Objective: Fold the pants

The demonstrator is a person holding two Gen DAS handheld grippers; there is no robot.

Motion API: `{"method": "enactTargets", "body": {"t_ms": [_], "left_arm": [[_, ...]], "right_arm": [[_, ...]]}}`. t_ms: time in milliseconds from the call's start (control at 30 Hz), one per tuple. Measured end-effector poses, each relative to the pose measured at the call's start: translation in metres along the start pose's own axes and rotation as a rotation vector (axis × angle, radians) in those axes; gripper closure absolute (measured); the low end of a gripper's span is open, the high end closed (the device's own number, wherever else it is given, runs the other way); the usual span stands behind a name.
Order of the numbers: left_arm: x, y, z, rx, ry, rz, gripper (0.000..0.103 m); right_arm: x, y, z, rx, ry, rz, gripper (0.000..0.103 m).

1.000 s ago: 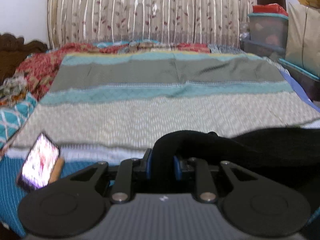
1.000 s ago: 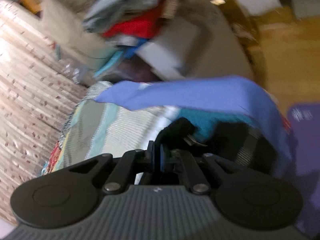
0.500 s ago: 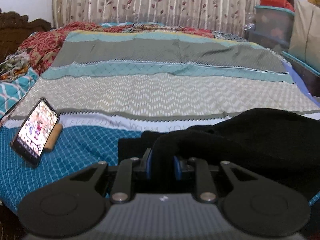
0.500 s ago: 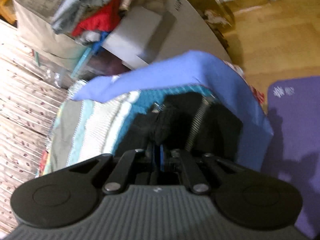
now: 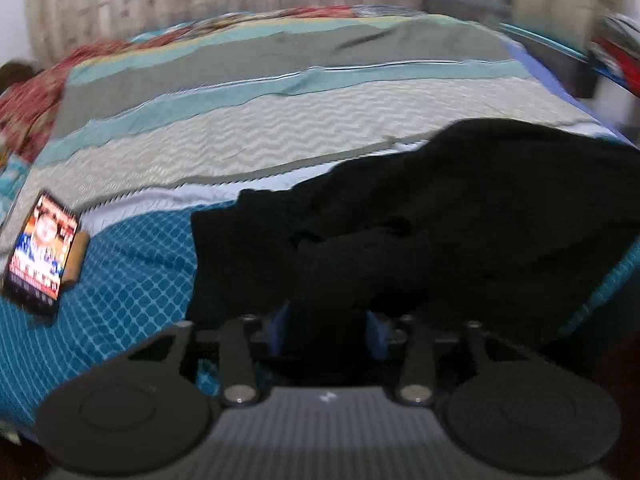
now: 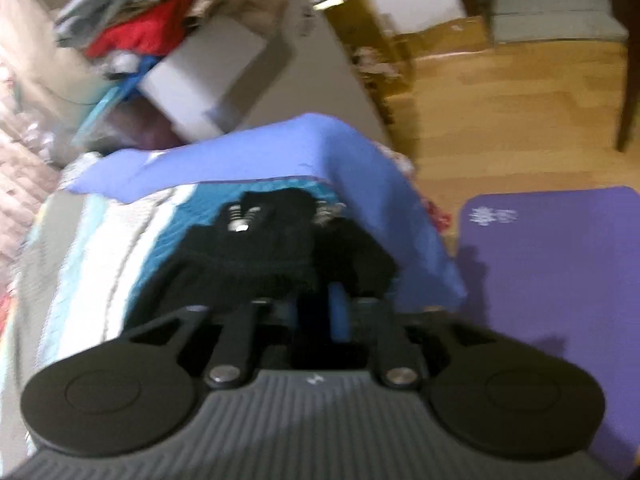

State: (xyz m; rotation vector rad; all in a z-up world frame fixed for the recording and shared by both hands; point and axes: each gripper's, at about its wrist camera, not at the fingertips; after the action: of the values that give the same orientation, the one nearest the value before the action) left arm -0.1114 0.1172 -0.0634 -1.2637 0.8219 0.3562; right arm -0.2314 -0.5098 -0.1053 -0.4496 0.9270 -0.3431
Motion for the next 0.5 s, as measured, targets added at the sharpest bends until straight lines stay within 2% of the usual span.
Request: {"method": "enactTargets", "body": {"t_ms": [67,133,200,233,267,300,367,433,500], "left_arm": [[-0.024,-0.003,0.019,-0.037,0.028,-0.034,0.041],[-0.042,-0.01,0.045,-0.128,0.012,-0.085,0.018],[-0.057,-0.018,0.083,-0.27,0.017,-0.161,0.014],[-0.057,-0.022,0.097,-0.328,0.02,-0.176,0.007],[-0.051,-0.027,0.113,-0.395,0.019,-0.172,0.005],[-0.039,-0.032,0.124,-0.433,0.024,-0.156,0.005],[-0.006,-0.041,0.131,-0.424,0.025,-0.102,0.005],[0.038,-0.049,0.129,-0.415,0.038,0.007,0.005],[0.072,-0.051,0.124,-0.423,0.119,0.101,0.005]], "right_arm": [[-0.012,-0.002,0.003,-0.001,0.004,-0.048,0.054],[-0.039,-0.001,0.021,-0.071,0.038,-0.205,0.054],[-0.061,0.002,0.046,-0.17,0.013,-0.308,0.054],[-0.069,0.005,0.058,-0.199,-0.009,-0.333,0.054],[-0.075,0.008,0.072,-0.232,-0.064,-0.338,0.054],[-0.079,0.013,0.085,-0.272,-0.124,-0.322,0.054],[-0.077,0.035,0.126,-0.403,-0.277,-0.197,0.053],[-0.067,0.073,0.171,-0.531,-0.443,0.006,0.049],[-0.058,0.12,0.214,-0.665,-0.584,0.206,0.039]]}}
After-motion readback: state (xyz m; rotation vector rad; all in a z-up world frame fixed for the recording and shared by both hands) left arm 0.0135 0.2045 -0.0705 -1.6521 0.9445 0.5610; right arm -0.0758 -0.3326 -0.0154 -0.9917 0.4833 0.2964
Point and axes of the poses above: each gripper's, at about its wrist camera, not at the fingertips, and x roughly the way its jaws point, z to its left, y to its underside
